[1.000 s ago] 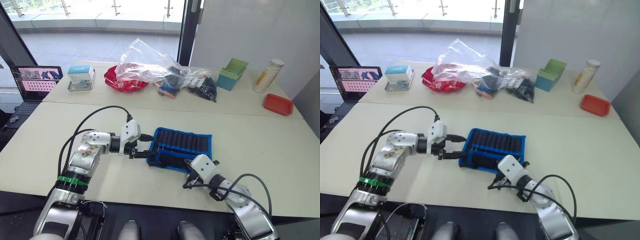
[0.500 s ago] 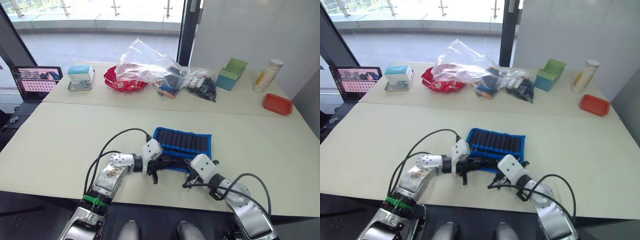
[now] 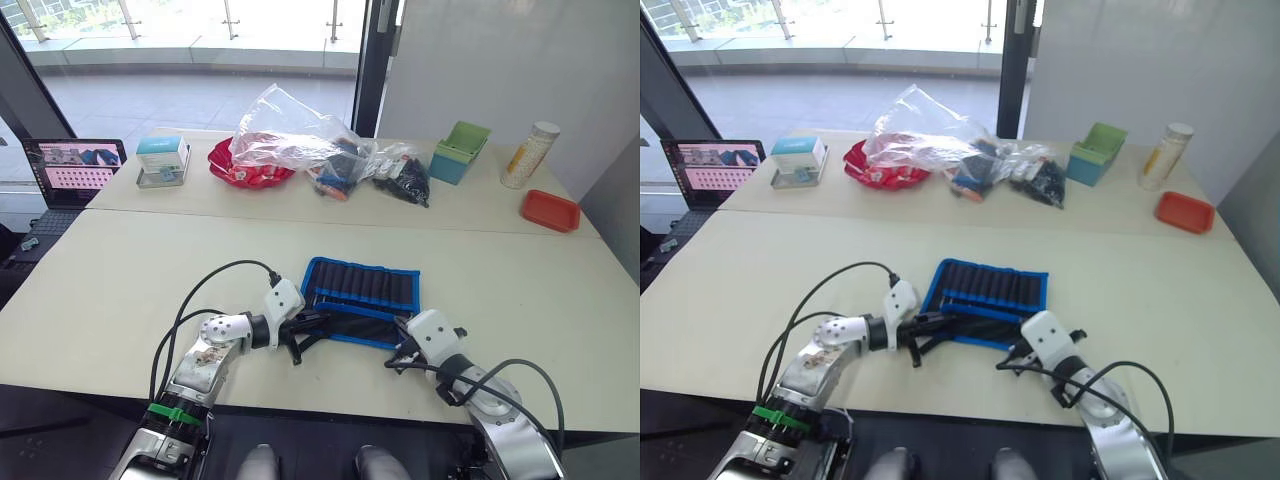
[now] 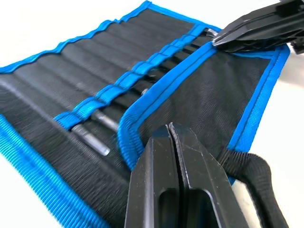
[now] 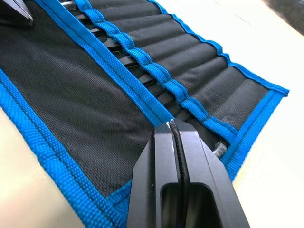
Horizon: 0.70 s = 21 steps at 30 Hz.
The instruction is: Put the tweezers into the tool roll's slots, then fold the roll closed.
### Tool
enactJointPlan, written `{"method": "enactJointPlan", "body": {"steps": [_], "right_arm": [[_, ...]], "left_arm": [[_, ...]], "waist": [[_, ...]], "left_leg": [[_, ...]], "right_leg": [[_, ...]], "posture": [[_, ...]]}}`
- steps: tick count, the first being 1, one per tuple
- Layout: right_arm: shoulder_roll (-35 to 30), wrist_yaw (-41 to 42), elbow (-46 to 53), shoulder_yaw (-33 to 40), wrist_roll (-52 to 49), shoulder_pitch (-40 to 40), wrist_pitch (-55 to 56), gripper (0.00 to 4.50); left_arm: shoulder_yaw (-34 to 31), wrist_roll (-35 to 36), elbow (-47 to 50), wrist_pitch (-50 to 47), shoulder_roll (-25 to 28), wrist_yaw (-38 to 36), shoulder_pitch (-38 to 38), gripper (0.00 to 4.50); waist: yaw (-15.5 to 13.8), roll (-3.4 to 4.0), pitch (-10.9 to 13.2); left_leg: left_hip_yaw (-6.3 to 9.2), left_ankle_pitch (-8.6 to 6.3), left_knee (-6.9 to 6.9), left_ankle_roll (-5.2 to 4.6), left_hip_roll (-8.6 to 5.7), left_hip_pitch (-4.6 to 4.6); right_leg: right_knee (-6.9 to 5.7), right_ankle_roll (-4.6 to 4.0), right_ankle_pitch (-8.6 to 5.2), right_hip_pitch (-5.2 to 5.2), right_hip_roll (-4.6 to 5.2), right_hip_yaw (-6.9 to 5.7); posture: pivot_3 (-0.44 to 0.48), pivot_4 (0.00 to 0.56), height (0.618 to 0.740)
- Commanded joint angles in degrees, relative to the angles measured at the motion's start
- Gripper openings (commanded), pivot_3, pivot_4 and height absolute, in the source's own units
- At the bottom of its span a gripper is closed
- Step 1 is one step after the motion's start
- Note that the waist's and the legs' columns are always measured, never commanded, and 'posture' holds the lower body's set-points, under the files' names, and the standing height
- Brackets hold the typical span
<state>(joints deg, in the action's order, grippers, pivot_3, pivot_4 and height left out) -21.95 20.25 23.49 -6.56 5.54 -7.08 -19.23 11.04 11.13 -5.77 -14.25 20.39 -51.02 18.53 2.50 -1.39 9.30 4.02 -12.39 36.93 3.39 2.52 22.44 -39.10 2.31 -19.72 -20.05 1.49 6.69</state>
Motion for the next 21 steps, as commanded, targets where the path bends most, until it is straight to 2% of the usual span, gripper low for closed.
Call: {"method": "enactJointPlan", "body": {"steps": [1,8,12,14,17,21], "right_arm": [[-0.8,-0.7,-1.6,1.7,0.8,-0.8,-1.7,0.00],[-0.2,-0.1,-1.4,1.1,-0.4,0.1,-0.7,0.00],[0.2,0.3,0.9,3.2,-2.7,1.2,2.4,0.00],[0.3,0.8,3.4,4.6,-4.5,1.5,2.4,0.00],[-0.7,2.7,7.8,7.5,-8.5,2.7,-2.5,0.00],[-3.1,5.7,11.5,12.4,-15.2,5.9,-12.1,0.00]], "left_arm": [[-2.0,1.0,-1.1,-3.7,1.5,0.9,-2.0,0.05],[-3.7,4.2,1.1,-4.4,1.3,0.0,-1.2,0.05],[-8.0,11.8,6.7,-5.7,2.0,-3.6,-1.3,0.05],[-10.9,15.1,10.3,-7.3,3.5,-4.1,-1.5,0.05],[-14.5,14.3,13.3,-3.8,7.5,-4.2,-3.0,0.05],[-19.1,16.4,13.0,-0.3,13.2,-9.7,-5.7,0.05]], "waist": [[0.1,0.01,0.0],[0.2,0.03,0.0],[0.3,0.03,0.0],[0.2,0.03,0.1],[0.1,0.06,0.1],[0.0,0.07,0.1]], "left_leg": [[0.00,0.00,0.00,0.00,0.00,0.00],[-0.02,0.00,-0.03,0.00,0.06,0.01],[-0.02,0.00,-0.03,0.00,0.09,0.12],[-0.01,0.02,-0.02,0.03,0.09,0.36],[0.01,0.03,-0.03,0.07,0.08,0.52],[0.03,0.01,-0.12,0.05,0.06,0.52]], "right_leg": [[0.00,0.00,0.00,0.00,0.00,0.00],[0.00,0.00,0.00,-0.04,-0.06,0.04],[0.00,0.00,0.00,-0.16,-0.09,0.04],[0.01,-0.01,0.00,-0.35,-0.09,0.03],[0.00,-0.01,0.01,-0.47,-0.06,0.04],[0.04,-0.02,0.01,-0.46,-0.03,0.01]], "posture": [[0.000,0.150,0.723],[0.000,0.150,0.723],[0.000,0.150,0.723],[0.000,0.150,0.723],[0.000,0.150,0.723],[0.000,0.150,0.723]]}}
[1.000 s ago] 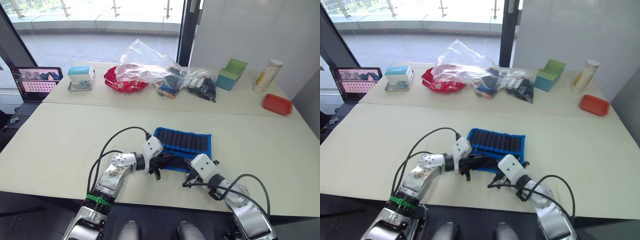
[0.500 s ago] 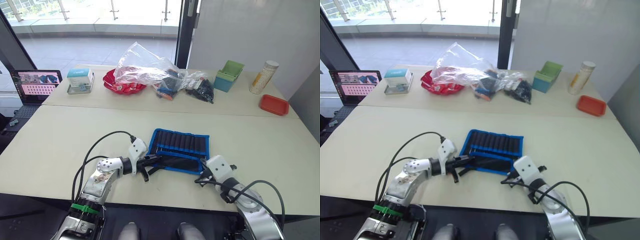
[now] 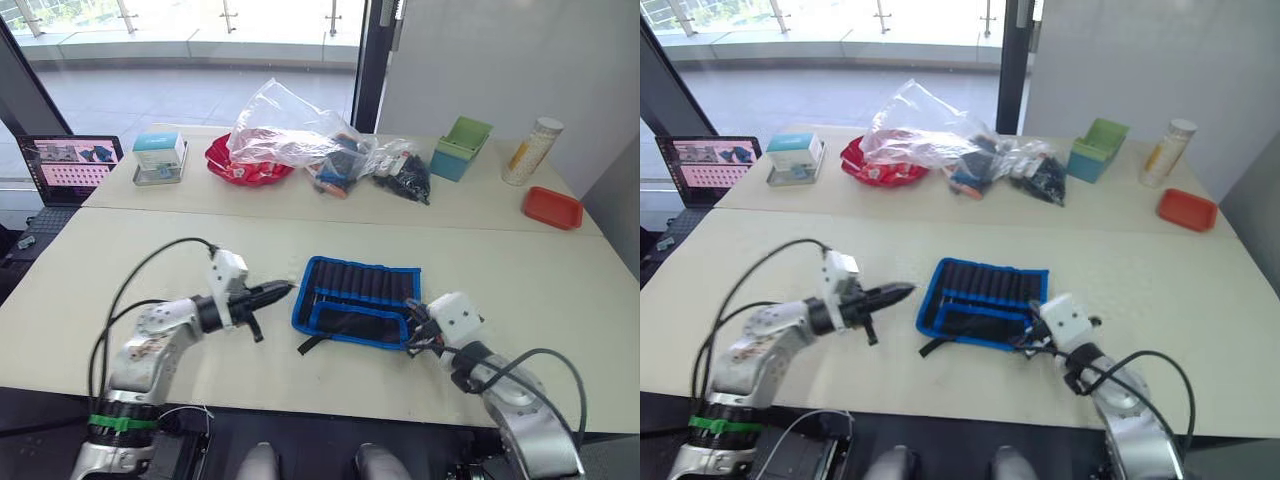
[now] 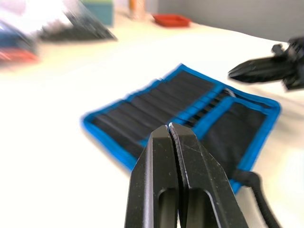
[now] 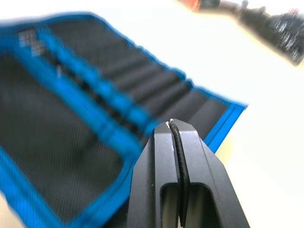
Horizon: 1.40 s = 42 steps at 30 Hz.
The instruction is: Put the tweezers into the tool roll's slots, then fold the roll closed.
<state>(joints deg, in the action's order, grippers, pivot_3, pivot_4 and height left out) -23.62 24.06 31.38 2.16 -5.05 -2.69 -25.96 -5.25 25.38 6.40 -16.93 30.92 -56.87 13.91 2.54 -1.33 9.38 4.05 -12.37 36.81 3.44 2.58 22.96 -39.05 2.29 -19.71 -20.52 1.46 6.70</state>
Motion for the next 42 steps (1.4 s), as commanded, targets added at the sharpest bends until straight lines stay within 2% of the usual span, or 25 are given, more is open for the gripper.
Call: {"method": "enactJointPlan", "body": {"steps": [1,3,4,6,7,8,10,13,17,23,30,33,38,42], "right_arm": [[-1.9,2.2,3.8,5.2,-6.5,2.5,-7.8,0.00],[-2.7,2.8,3.6,7.9,-10.4,4.6,-13.2,0.00],[-3.2,3.1,3.3,8.9,-12.1,5.6,-15.7,0.00],[-4.0,3.6,2.5,10.8,-15.6,7.2,-21.2,0.00],[-4.6,4.2,1.9,11.9,-17.8,7.9,-24.5,0.61],[-5.0,4.6,1.5,12.7,-19.4,8.4,-26.9,0.83],[-6.1,5.4,1.0,13.5,-22.3,9.0,-30.8,1.57],[-2.9,1.6,-4.3,17.1,-26.5,13.4,-40.5,2.56],[0.4,-2.0,-8.2,20.8,-28.8,16.7,-47.9,2.57],[4.8,-2.8,-9.3,23.4,-33.8,17.8,-55.4,2.57],[8.9,-6.3,-11.8,28.4,-35.2,22.6,-57.1,2.57],[9.3,-7.2,-12.2,29.6,-35.6,23.0,-57.2,1.78],[9.9,-8.4,-12.0,30.8,-36.4,23.2,-58.0,0.04],[10.5,-9.0,-11.1,31.7,-37.6,23.1,-58.8,0.04]], "left_arm": [[-3.2,2.6,0.0,3.2,4.1,-6.2,-1.5,0.05],[-3.6,3.1,-1.7,5.4,6.2,-10.1,-2.2,0.05],[-3.9,3.7,-2.5,6.1,6.9,-11.8,-2.4,0.45],[-4.1,4.4,-3.5,6.7,7.8,-14.1,-2.3,0.84],[-4.1,5.2,-3.8,6.6,8.3,-15.7,-2.5,1.26],[-4.1,5.7,-4.0,6.6,8.7,-16.8,-2.6,1.51],[-3.9,6.1,-4.3,7.0,9.0,-18.3,-2.8,2.20],[-3.9,5.2,-4.4,8.6,8.9,-18.6,-3.2,3.19],[-3.3,3.7,-4.5,9.8,8.9,-18.0,-3.7,4.45],[-3.1,3.6,-3.9,10.0,8.8,-16.9,-4.2,4.45],[-2.8,3.7,-3.9,9.0,8.7,-15.1,-3.8,4.45],[-2.6,3.8,-3.5,8.9,8.7,-14.8,-4.0,4.50],[-2.3,3.9,-3.3,8.6,8.8,-14.5,-4.0,4.50],[-2.1,3.9,-3.4,8.2,8.7,-14.4,-3.9,4.50]], "waist": [[0.0,0.01,0.0],[-0.2,0.02,0.1],[-0.2,0.04,0.1],[-0.3,0.05,0.1],[-0.3,0.05,0.1],[-0.3,0.03,0.1],[-0.2,0.04,0.1],[0.1,0.04,0.1],[0.1,0.07,0.2],[0.1,0.07,0.2],[0.6,0.09,0.2],[0.6,0.09,0.2],[0.6,0.10,0.2],[0.6,0.10,0.2]], "left_leg": [[0.00,0.00,-0.01,0.00,0.00,0.00],[0.01,0.00,-0.02,0.00,0.00,0.03],[0.01,0.00,-0.01,0.00,-0.01,0.04],[0.00,0.00,-0.01,0.00,-0.05,0.06],[0.01,0.00,-0.01,0.00,-0.04,0.08],[0.01,0.00,-0.01,0.00,-0.04,0.09],[0.02,0.00,-0.02,-0.01,-0.03,0.15],[0.02,0.00,-0.03,-0.02,-0.02,0.20],[0.01,0.00,-0.03,-0.02,0.01,0.21],[0.01,0.00,-0.04,-0.03,0.01,0.41],[-0.02,0.00,-0.06,-0.03,0.04,0.42],[-0.02,0.00,-0.06,-0.03,0.03,0.50],[-0.02,0.00,-0.07,-0.03,0.03,0.54],[-0.02,0.00,-0.07,-0.03,0.03,0.54]], "right_leg": [[0.03,0.00,0.00,0.00,0.00,-0.01],[0.06,0.00,0.00,0.00,0.00,-0.02],[0.08,0.00,0.00,0.00,0.01,-0.02],[0.11,0.00,0.00,0.00,0.04,-0.02],[0.11,0.00,0.00,0.00,0.04,-0.03],[0.11,0.00,0.00,-0.01,0.04,-0.04],[0.11,0.00,0.00,-0.07,0.02,-0.05],[0.11,0.00,0.00,-0.14,0.01,-0.06],[0.08,0.00,0.00,-0.21,-0.02,-0.02],[0.04,-0.01,0.00,-0.43,-0.02,-0.04],[-0.02,-0.01,0.01,-0.53,-0.04,-0.02],[-0.03,-0.01,0.01,-0.59,-0.03,-0.02],[-0.04,-0.01,0.01,-0.64,-0.03,-0.01],[-0.04,-0.01,0.01,-0.64,-0.03,-0.02]], "posture": [[0.000,0.150,0.723],[0.000,0.150,0.723],[0.000,0.150,0.723],[0.000,0.150,0.723],[0.000,0.150,0.723],[0.000,0.150,0.723],[0.000,0.150,0.723],[0.000,0.150,0.723],[0.000,0.150,0.723],[0.000,0.150,0.723],[0.000,0.150,0.723],[0.000,0.150,0.723],[0.000,0.150,0.723],[0.000,0.150,0.723]]}}
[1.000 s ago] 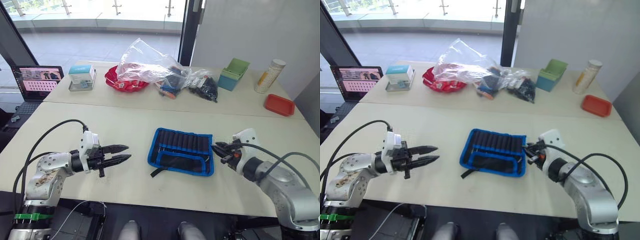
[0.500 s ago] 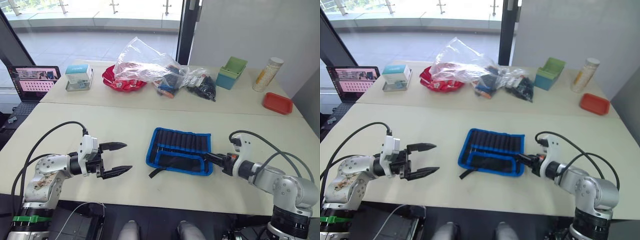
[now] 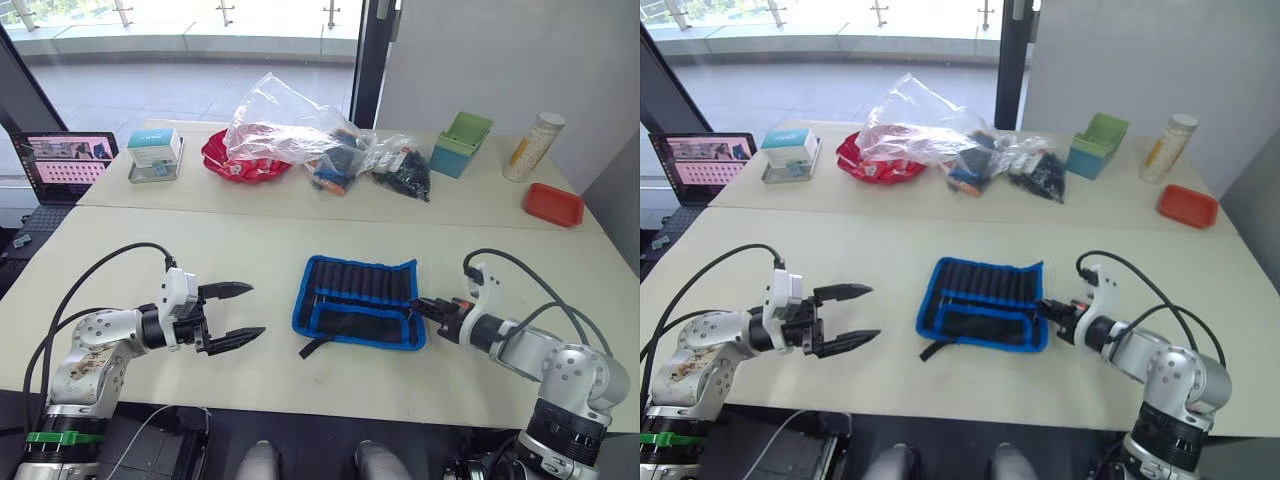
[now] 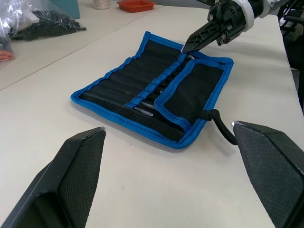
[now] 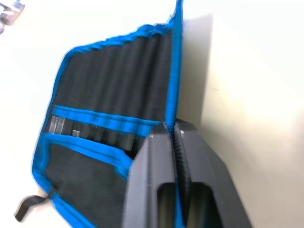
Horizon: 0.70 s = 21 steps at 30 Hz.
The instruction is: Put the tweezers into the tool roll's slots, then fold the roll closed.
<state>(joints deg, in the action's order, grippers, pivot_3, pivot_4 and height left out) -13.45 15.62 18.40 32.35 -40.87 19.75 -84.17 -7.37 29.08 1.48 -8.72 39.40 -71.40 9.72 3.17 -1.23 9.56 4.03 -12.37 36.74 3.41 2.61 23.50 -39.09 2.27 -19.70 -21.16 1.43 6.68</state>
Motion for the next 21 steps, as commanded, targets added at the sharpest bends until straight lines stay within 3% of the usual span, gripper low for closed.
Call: {"method": "enactJointPlan", "body": {"steps": [1,10,21], "right_arm": [[0.5,-0.7,2.2,1.9,-2.2,0.7,-0.8,0.04],[5.0,-3.9,5.4,7.8,-7.9,9.1,-7.4,0.04],[15.2,-17.7,6.2,2.7,-11.9,16.6,-8.3,0.04]], "left_arm": [[0.1,0.2,1.5,-0.1,0.2,0.2,0.4,4.50],[1.2,-0.1,0.6,-0.3,0.0,0.6,1.2,4.50],[2.8,-0.4,-0.2,-0.4,0.0,0.4,2.5,4.50]], "waist": [[0.0,0.00,0.0],[0.7,0.10,0.1],[0.9,0.16,0.1]], "left_leg": [[0.00,0.00,0.00,0.00,0.00,0.00],[0.00,0.01,0.00,0.00,0.02,0.00],[0.00,0.01,-0.06,0.00,0.00,0.10]], "right_leg": [[0.00,0.00,0.00,0.00,0.00,0.00],[-0.04,0.00,0.00,-0.03,-0.02,0.01],[-0.13,-0.01,0.01,-0.18,0.00,0.01]], "posture": [[0.000,0.150,0.723],[0.000,0.150,0.723],[0.000,0.150,0.723]]}}
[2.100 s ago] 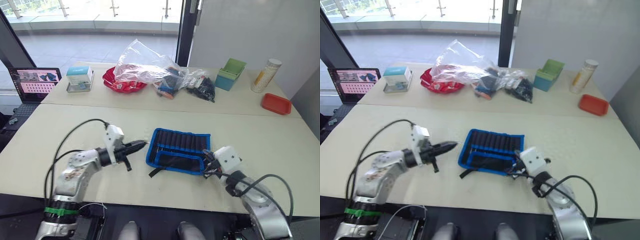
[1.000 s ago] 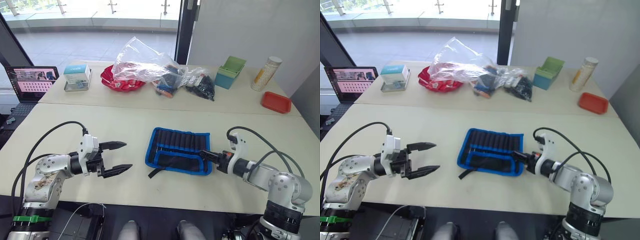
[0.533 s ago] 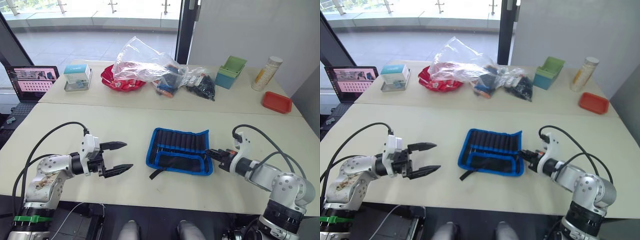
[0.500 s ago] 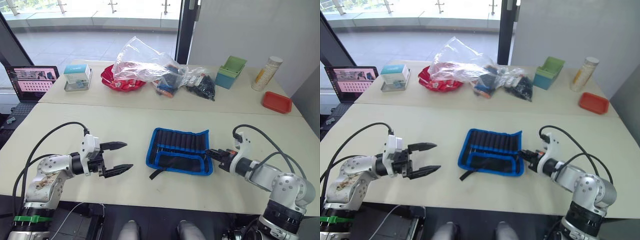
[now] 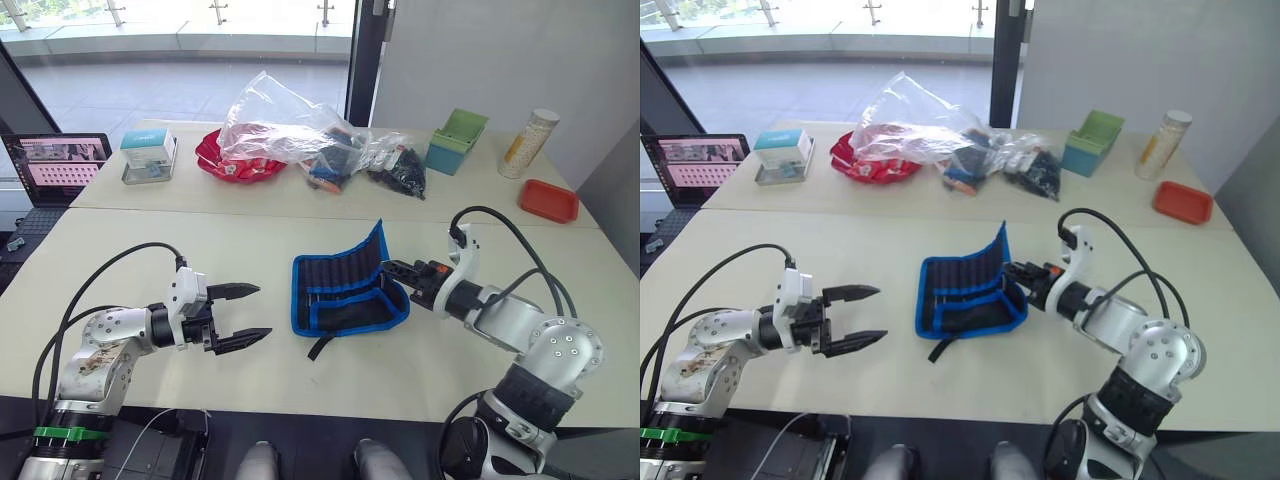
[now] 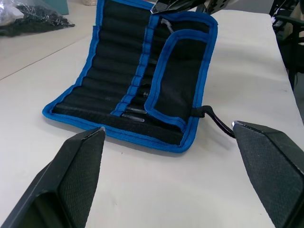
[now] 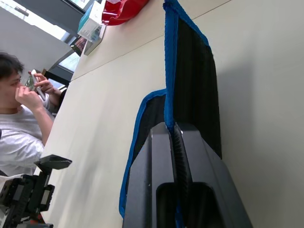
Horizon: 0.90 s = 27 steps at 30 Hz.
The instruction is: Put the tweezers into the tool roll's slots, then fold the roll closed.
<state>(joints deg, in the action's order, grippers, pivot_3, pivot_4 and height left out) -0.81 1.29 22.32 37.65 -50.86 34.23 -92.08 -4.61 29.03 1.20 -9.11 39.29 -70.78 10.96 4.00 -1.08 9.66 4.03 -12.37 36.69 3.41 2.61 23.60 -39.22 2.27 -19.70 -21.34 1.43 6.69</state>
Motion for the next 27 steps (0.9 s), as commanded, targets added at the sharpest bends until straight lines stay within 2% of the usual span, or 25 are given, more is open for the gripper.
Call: {"method": "enactJointPlan", "body": {"steps": [1,6,9,15,20,24,27], "right_arm": [[4.3,-5.0,2.7,-3.9,-1.3,2.1,-0.4,0.04],[10.9,-10.5,2.6,-8.4,3.5,0.6,0.0,0.04],[12.3,-12.2,0.9,-11.5,6.8,-1.7,2.5,0.04],[11.5,-11.2,-4.8,-23.0,12.8,-8.9,11.6,0.04],[11.4,-9.2,-9.5,-27.6,14.2,-10.8,16.5,0.04],[8.4,-7.0,-15.6,-31.3,17.6,-12.2,20.6,0.04],[6.1,-4.7,-16.5,-33.2,18.5,-13.2,21.8,0.04]], "left_arm": [[0.1,-0.4,-0.1,0.0,0.2,-0.2,1.4,4.50],[0.3,-0.3,-0.1,0.2,0.3,-0.2,1.4,4.50],[0.3,-0.3,0.1,0.2,0.5,-0.2,1.2,4.50],[-0.1,-0.3,0.4,0.1,0.8,-0.1,0.8,4.50],[-0.2,-0.4,0.6,0.2,1.0,0.1,0.4,4.50],[-0.4,-0.4,1.0,0.2,1.1,0.4,-0.1,4.50],[-0.5,-0.4,1.6,0.1,1.1,0.7,-0.7,4.50]], "waist": [[0.2,0.01,0.0],[0.1,0.03,0.0],[0.0,0.03,0.0],[0.1,0.03,0.0],[0.5,-0.10,-0.1],[1.8,-0.22,-0.2],[2.3,-0.27,-0.2]], "left_leg": [[0.00,0.00,0.00,0.00,0.01,0.01],[0.00,0.03,-0.02,0.04,0.01,0.21],[-0.01,0.04,-0.02,0.05,-0.02,0.26],[-0.02,0.08,-0.02,0.07,0.03,0.43],[-0.04,0.10,-0.01,0.09,0.08,0.39],[-0.09,0.11,-0.02,0.09,0.24,0.10],[-0.23,0.11,-0.21,0.08,0.34,-0.43]], "right_leg": [[-0.05,0.00,0.00,-0.04,-0.01,0.01],[-0.26,-0.02,0.01,-0.37,-0.01,0.00],[-0.37,-0.03,0.01,-0.52,0.02,0.02],[-0.62,-0.03,0.01,-0.84,-0.04,0.02],[-0.62,-0.03,0.01,-0.82,-0.07,0.03],[-0.66,-0.03,0.02,-0.66,-0.20,0.00],[-0.65,-0.03,0.01,-0.39,-0.22,0.02]], "posture": [[0.000,0.150,0.723],[0.000,0.150,0.723],[0.000,0.150,0.723],[0.000,0.150,0.723],[0.000,0.150,0.723],[0.000,0.150,0.723],[0.000,0.150,0.723]]}}
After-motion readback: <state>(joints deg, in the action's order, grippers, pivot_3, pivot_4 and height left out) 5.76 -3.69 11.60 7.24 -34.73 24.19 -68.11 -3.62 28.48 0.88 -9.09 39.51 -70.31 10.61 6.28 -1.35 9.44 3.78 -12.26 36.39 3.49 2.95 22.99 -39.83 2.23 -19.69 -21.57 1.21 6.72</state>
